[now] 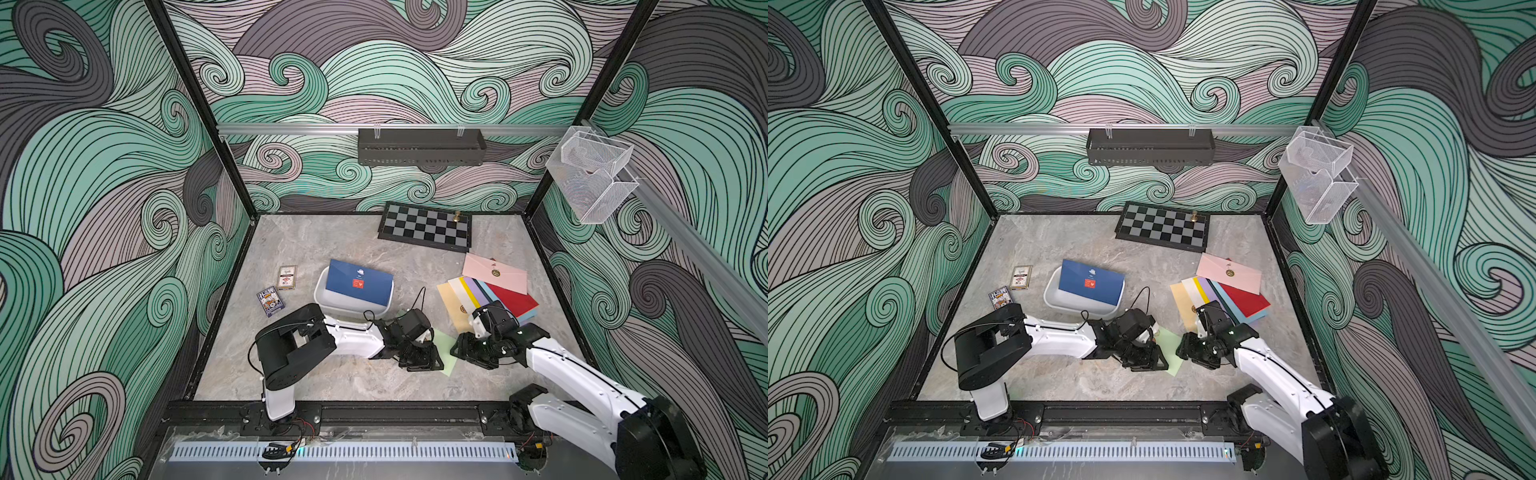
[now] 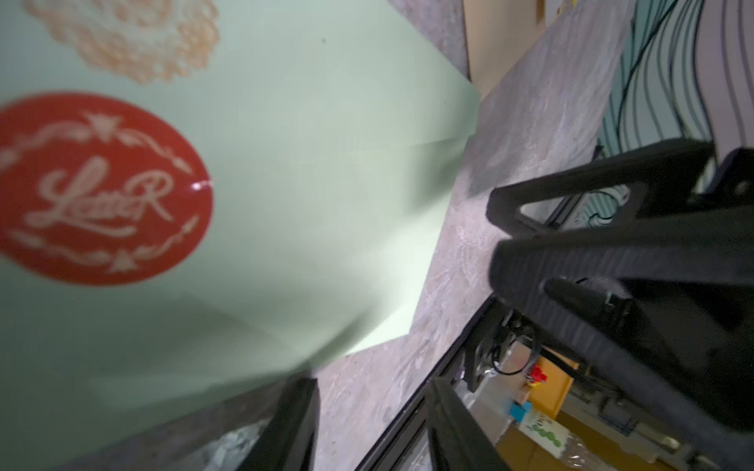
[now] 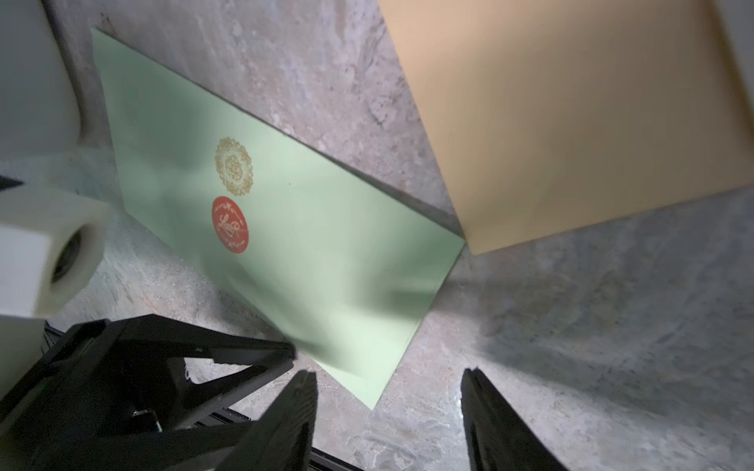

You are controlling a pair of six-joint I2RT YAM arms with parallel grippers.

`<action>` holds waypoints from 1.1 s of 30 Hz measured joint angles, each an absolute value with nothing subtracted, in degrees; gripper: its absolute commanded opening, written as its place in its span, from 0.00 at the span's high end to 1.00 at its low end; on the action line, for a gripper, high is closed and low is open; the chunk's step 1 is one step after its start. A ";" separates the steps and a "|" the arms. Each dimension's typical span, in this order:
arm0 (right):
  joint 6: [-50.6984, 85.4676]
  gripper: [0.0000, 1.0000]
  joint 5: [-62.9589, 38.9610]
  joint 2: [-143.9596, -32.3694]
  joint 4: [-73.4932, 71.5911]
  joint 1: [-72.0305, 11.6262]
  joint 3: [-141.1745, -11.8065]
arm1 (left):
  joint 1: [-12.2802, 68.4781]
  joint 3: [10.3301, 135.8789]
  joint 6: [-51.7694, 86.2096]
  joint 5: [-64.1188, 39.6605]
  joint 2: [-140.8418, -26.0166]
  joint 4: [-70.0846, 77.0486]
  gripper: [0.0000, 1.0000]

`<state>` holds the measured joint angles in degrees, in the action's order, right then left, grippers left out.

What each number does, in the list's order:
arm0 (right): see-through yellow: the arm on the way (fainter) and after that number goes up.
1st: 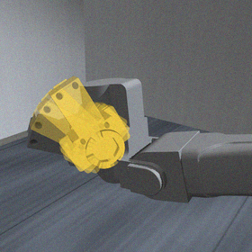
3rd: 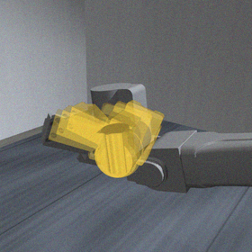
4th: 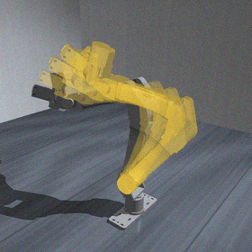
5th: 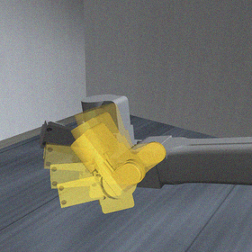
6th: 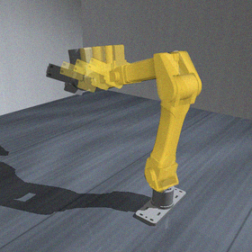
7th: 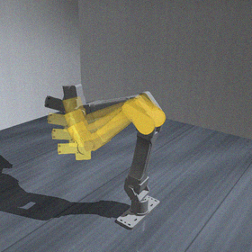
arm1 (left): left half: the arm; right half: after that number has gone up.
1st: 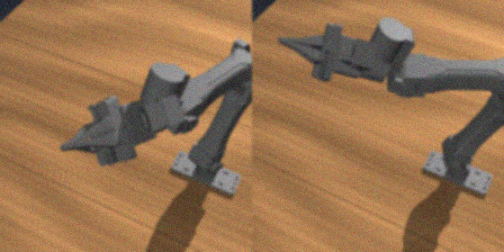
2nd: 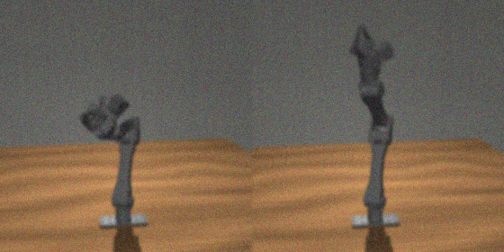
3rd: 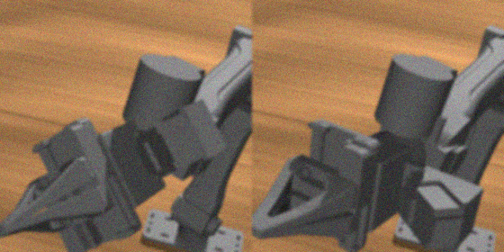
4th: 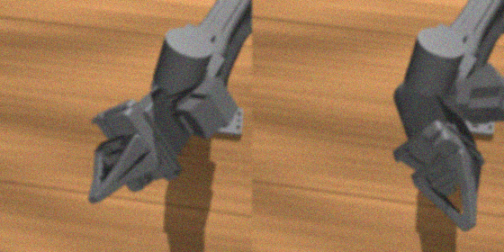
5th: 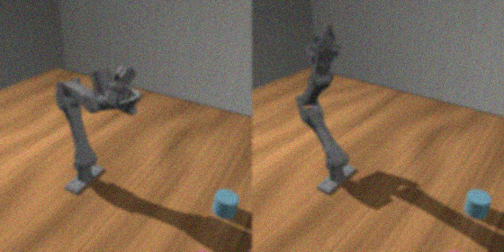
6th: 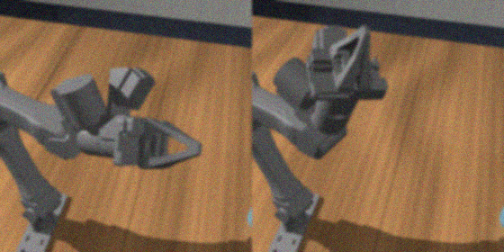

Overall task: Put the sealed envelopes into the storage box
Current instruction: Pick up the envelope from the center of the board.

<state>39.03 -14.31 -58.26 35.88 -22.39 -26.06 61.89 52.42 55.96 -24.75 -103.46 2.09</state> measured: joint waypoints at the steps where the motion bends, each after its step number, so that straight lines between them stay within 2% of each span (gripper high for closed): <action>1: 38.92 0.39 -14.55 -58.76 35.59 -21.76 -26.06 | 61.67 52.99 54.57 -24.12 -102.67 -0.08 0.52; 7: 38.76 0.40 -17.08 -61.52 32.60 -19.57 -26.00 | 56.45 56.27 47.68 -19.94 -97.49 -9.61 0.52; 13: 39.57 0.40 -19.55 -63.22 28.51 -19.53 -24.29 | 50.98 56.49 42.50 -14.24 -97.62 -15.16 0.52; 25: 40.23 0.40 -24.01 -66.22 21.26 -19.53 -23.40 | 49.93 59.09 38.68 -5.69 -101.93 -19.46 0.52; 33: 42.19 0.39 -26.76 -67.16 17.34 -19.20 -22.57 | 49.56 59.00 38.98 -5.21 -102.26 -18.81 0.53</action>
<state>42.19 -26.76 -67.16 17.34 -19.20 -22.57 49.56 59.00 38.98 -5.21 -102.26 -18.81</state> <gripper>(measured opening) 0.605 0.474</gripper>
